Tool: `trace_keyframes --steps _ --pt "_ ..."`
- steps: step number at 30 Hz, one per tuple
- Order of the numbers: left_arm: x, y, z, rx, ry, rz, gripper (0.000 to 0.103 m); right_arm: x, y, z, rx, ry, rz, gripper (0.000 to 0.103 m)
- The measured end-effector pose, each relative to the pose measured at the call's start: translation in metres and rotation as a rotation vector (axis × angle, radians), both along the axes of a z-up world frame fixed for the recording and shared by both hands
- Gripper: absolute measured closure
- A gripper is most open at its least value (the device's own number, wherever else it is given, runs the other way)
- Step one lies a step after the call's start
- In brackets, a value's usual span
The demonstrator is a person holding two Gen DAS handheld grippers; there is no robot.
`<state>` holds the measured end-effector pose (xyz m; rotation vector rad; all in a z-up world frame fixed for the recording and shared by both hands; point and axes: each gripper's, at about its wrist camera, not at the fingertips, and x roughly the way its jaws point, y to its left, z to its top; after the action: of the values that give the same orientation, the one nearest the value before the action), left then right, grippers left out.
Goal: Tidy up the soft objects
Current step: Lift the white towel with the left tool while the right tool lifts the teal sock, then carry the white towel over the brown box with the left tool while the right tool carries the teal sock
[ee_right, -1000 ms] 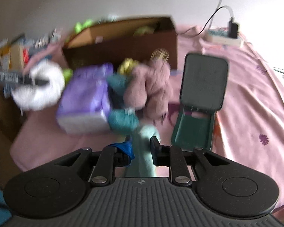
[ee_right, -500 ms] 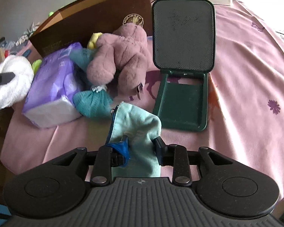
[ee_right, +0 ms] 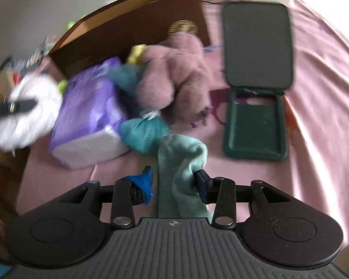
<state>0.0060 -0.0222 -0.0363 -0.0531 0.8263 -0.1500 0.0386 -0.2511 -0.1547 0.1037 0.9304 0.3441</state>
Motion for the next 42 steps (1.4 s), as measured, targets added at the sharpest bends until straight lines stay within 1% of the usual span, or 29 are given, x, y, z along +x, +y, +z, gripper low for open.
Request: trace_keyframes --steps 2,4,5,7,8,9,10,12,13,16,20,23,30,33,38,42 --pt "0.0 0.0 0.0 0.0 -0.003 -0.008 0.055 -0.005 0.014 -0.002 -0.1 -0.046 0.044 0.074" --pt "0.0 -0.001 0.001 -0.001 -0.006 -0.014 0.055 -0.006 0.025 -0.008 -0.202 -0.084 0.053 0.072" --pt "0.0 -0.001 0.001 -0.001 -0.008 -0.017 0.055 -0.008 0.024 -0.01 -0.207 -0.107 0.039 0.072" --pt "0.0 -0.001 0.001 0.002 -0.009 -0.021 0.055 -0.007 0.015 -0.01 -0.171 -0.094 -0.001 0.072" --pt "-0.001 0.0 0.001 0.002 -0.011 -0.023 0.055 -0.006 0.01 -0.008 -0.156 -0.086 -0.012 0.079" --pt "-0.001 0.0 0.002 0.002 -0.012 -0.025 0.055 -0.005 0.003 -0.007 -0.112 -0.074 -0.018 0.085" --pt "-0.001 0.001 0.002 0.0 -0.013 -0.025 0.055 -0.004 -0.003 -0.006 -0.069 -0.061 -0.027 0.088" --pt "-0.001 0.002 0.003 -0.002 -0.018 -0.026 0.055 -0.004 -0.013 -0.002 -0.026 -0.054 -0.052 0.102" --pt "0.0 0.002 0.004 -0.002 -0.02 -0.027 0.055 -0.005 -0.017 0.002 -0.017 -0.063 -0.058 0.103" --pt "0.003 0.0 0.006 -0.007 -0.026 -0.033 0.055 -0.009 -0.019 0.014 0.01 -0.094 -0.053 0.103" --pt "0.008 -0.005 0.01 -0.016 -0.038 -0.045 0.055 -0.006 -0.016 0.035 0.024 -0.143 0.001 0.103" --pt "0.013 -0.009 0.014 -0.011 -0.051 -0.049 0.055 0.001 -0.014 0.052 0.048 -0.188 0.021 0.103" --pt "0.034 -0.014 0.032 0.005 -0.101 -0.04 0.055 0.043 -0.013 0.098 0.135 -0.279 0.103 0.103" --pt "0.046 -0.019 0.042 0.028 -0.131 -0.03 0.055 0.062 -0.012 0.113 0.165 -0.308 0.144 0.103" --pt "0.073 -0.024 0.057 0.06 -0.175 0.002 0.055 0.097 -0.008 0.139 0.182 -0.383 0.205 0.103" --pt "0.101 -0.028 0.065 0.073 -0.199 0.039 0.055 0.131 -0.004 0.152 0.184 -0.426 0.25 0.103"
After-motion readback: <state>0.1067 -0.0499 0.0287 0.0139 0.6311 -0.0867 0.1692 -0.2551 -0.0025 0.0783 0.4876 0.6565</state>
